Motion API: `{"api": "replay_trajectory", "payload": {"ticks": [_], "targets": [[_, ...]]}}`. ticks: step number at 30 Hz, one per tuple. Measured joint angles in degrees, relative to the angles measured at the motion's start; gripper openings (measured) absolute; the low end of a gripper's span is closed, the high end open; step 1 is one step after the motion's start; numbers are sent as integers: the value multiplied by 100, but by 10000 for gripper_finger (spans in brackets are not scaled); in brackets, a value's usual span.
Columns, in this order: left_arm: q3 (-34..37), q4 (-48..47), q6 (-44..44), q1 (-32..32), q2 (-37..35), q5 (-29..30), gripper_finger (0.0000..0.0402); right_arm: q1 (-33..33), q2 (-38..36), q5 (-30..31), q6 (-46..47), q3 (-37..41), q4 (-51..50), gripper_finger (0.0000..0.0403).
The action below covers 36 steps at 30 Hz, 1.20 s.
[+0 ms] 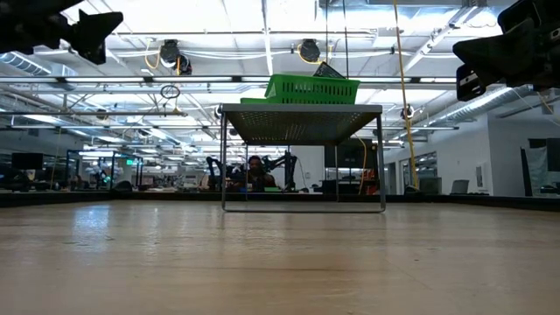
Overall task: Pick & Place Office Desk Supplies
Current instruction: Return to Home Position
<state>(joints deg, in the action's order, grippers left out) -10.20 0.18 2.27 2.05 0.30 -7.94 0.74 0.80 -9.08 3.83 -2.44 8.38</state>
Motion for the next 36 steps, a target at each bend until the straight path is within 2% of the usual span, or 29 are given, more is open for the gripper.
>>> {"api": "replay_trajectory", "payload": {"ticks": [5,11,15,30,36], "targets": [[56,40,54,175,2,57,264,0,0,0,1,0,0,0],[637,952,2,227,0,222,264,1,0,0,1,0,0,0],[815,1155,35,225,2,251,264,1,0,-1,1,0,0,0],[826,195,48,223,2,261,264,0,0,-2,1,0,0,0],[826,-38,323,223,2,355,264,-1,0,-1,1,0,0,0]]}}
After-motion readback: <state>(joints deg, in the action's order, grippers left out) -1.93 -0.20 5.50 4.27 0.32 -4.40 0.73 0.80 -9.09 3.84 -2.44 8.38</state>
